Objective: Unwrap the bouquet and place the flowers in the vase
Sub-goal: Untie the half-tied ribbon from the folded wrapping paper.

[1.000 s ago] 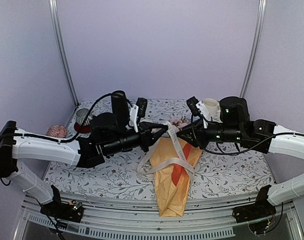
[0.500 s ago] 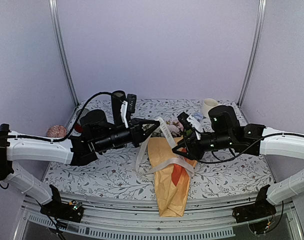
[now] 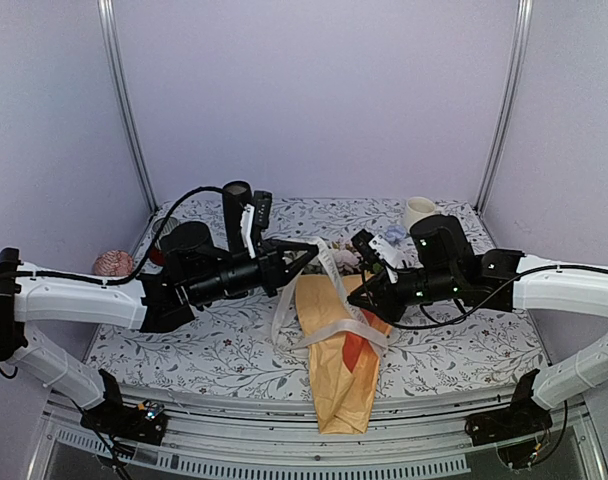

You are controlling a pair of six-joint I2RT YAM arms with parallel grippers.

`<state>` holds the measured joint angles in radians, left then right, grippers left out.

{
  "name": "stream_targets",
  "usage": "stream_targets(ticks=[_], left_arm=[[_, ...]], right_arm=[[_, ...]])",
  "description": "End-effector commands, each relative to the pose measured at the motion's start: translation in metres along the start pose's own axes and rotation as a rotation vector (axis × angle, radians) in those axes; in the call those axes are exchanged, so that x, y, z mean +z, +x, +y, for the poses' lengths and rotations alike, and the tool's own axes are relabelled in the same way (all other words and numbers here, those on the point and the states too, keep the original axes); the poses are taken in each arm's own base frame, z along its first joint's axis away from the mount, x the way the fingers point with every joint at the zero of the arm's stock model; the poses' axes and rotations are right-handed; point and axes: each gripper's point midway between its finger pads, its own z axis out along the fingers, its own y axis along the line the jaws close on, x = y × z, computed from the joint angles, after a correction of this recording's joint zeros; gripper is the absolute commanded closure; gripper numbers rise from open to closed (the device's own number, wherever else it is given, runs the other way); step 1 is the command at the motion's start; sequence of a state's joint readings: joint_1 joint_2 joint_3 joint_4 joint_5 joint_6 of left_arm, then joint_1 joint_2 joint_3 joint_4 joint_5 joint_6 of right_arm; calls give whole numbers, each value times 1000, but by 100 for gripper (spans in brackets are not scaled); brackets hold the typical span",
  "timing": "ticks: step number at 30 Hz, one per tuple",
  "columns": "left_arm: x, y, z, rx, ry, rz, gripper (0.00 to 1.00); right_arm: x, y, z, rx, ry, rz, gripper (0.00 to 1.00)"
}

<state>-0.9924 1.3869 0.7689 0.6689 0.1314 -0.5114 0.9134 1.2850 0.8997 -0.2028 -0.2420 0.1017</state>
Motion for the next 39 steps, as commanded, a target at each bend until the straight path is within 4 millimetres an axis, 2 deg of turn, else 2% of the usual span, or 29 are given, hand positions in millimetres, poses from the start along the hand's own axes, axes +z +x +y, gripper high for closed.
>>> stream_targets(ticks=[1,5,8,10,11,12,13,14,16,24,30,33,36,37,39], left_arm=[[-5,-7,4,-10,4,-29,100],[-4,-5,6,-16,2,-26,100],[-3,2,8,-20,1,-10,90],[-3,5,9,-22,5,-3,95],[-4,6,9,-25,4,-6,98],[-6,4,9,-28,6,-13,100],[-7,2,9,-27,5,-20,100],[-8,0,8,-25,6,-26,100],[-10,-5,5,-16,8,-35,100],[-12,-14,-1,5,16,-41,100],[-12,-19,-4,8,24,-49,100],[-12,-20,-4,9,24,-49,100],[-12,-19,-3,10,18,-46,100],[-12,-19,-2,10,15,-45,100],[-12,-16,0,8,6,-39,100]], right_arm=[[1,3,2,3,-16,12,95],[-5,-9,7,-6,-31,-19,97],[-11,-25,11,-17,-38,-57,97],[-15,-36,14,-26,-43,-80,97],[-16,-39,14,-28,-43,-83,94],[-16,-41,14,-32,-42,-84,85],[-15,-41,14,-34,-42,-80,70],[-14,-39,13,-33,-39,-69,61],[-9,-33,11,-30,-31,-46,55],[1,-2,3,0,-21,-2,47],[9,12,5,8,-48,34,53],[10,13,5,6,-54,40,66],[8,9,7,2,-60,28,91],[7,7,8,1,-62,25,96],[3,2,10,-4,-66,11,97]])
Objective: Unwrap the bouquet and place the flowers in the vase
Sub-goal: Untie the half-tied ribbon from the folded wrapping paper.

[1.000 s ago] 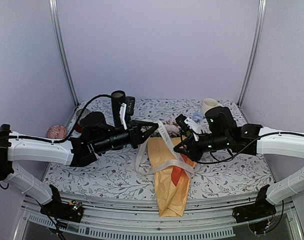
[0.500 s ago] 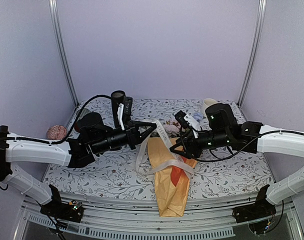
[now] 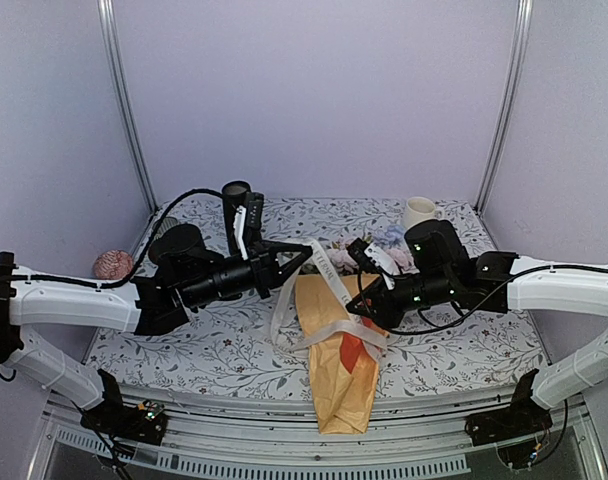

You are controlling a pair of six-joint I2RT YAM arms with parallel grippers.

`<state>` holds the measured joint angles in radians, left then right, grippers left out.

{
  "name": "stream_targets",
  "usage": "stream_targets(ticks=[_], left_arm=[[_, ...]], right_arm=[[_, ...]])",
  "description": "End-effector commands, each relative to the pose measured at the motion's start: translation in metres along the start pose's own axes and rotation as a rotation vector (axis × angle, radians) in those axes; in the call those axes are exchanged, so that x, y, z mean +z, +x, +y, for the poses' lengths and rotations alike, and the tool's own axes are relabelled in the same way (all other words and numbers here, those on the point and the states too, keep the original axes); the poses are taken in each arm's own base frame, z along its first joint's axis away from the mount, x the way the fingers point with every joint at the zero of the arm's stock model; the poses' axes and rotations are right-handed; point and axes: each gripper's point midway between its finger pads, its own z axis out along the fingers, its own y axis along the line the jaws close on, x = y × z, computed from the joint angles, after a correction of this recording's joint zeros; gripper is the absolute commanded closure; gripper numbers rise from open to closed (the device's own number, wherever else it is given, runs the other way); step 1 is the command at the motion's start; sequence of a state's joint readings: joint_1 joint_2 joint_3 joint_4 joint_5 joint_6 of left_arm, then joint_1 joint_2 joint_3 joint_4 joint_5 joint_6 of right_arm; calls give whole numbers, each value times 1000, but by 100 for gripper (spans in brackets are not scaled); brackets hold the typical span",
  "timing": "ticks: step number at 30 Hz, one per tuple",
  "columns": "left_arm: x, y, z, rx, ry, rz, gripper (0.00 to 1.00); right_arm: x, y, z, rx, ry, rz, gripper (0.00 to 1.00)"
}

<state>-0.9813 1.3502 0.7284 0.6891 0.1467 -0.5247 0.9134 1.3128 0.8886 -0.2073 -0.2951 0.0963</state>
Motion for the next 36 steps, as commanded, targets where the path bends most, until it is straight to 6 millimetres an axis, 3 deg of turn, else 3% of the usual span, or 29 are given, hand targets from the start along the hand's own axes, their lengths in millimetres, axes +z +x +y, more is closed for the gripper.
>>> stream_targets(ticks=[1,5,10,14,17,20,26,31,36], left_arm=[[-2,-13,1,18,-8,-25,100],[-2,-2,9,7,-29,-3,94],[-4,13,16,-15,-42,23,75],[-6,26,24,-34,-61,48,51],[-11,36,29,-50,-77,66,42],[-14,45,27,-64,-58,80,40],[-13,55,-2,-41,54,79,40],[7,68,-20,-24,118,110,39],[30,69,-17,-6,106,108,35]], right_arm=[[-7,-15,6,-13,-21,-48,97],[-17,-33,13,-24,-34,-91,97],[-30,-64,21,-51,-47,-157,97],[-42,-93,26,-78,-44,-248,97],[-51,-112,27,-81,-30,-321,97],[-56,-129,24,-72,-6,-376,97],[-49,-144,19,-49,11,-386,96],[-47,-150,25,-53,-25,-390,96],[-51,-154,30,-57,-46,-400,96]])
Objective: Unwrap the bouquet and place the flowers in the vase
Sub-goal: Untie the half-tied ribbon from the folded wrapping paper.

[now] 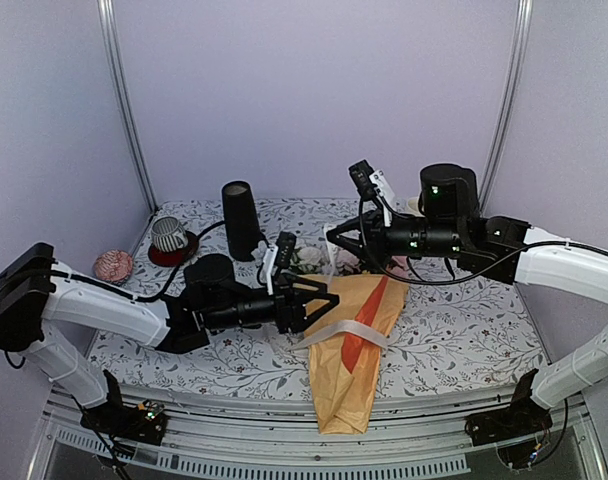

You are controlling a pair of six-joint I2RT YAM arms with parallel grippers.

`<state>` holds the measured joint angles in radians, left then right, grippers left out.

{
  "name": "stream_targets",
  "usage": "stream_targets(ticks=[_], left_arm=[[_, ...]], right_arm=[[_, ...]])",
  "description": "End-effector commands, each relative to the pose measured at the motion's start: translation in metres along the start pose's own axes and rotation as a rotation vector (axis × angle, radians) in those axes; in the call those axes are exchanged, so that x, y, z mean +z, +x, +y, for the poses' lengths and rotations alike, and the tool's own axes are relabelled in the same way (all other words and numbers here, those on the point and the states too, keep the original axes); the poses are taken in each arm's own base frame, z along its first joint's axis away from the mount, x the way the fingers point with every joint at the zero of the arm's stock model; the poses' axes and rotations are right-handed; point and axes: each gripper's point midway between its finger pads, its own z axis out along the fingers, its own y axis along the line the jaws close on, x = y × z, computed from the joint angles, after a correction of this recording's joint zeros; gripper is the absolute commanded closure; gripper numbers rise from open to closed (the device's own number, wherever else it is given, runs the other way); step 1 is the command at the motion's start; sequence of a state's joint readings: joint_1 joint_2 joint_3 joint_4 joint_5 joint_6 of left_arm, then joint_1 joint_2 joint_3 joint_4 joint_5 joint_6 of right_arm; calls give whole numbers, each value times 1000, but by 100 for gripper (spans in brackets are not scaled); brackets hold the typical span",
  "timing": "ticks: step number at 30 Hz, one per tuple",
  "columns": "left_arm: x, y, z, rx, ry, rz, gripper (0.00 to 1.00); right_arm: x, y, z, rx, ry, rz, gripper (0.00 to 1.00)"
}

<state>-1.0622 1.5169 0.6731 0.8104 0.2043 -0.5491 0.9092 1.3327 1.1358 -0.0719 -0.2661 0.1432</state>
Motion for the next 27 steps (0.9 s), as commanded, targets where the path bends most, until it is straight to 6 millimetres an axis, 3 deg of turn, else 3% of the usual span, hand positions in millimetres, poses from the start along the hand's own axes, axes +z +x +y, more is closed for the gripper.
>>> stream_targets(ticks=[1,5,10,15,22,24,27], left_arm=[[17,-16,-6,49,20,-45,34],[24,-21,10,71,-79,-49,34],[18,-24,22,101,-160,-60,35],[11,-27,25,124,-191,-68,36],[22,-34,23,156,-184,-66,37],[24,-37,24,159,-191,-72,45],[25,-39,28,159,-202,-74,82]], right_arm=[[-4,-21,7,-1,-28,-53,96],[-6,-22,10,-1,-42,-55,96],[-6,-21,12,2,-52,-52,96],[-5,-22,13,1,-62,-56,96],[-2,-22,16,14,-89,-59,96],[-3,-22,17,18,-91,-59,96],[-3,-19,16,23,-85,-55,94]])
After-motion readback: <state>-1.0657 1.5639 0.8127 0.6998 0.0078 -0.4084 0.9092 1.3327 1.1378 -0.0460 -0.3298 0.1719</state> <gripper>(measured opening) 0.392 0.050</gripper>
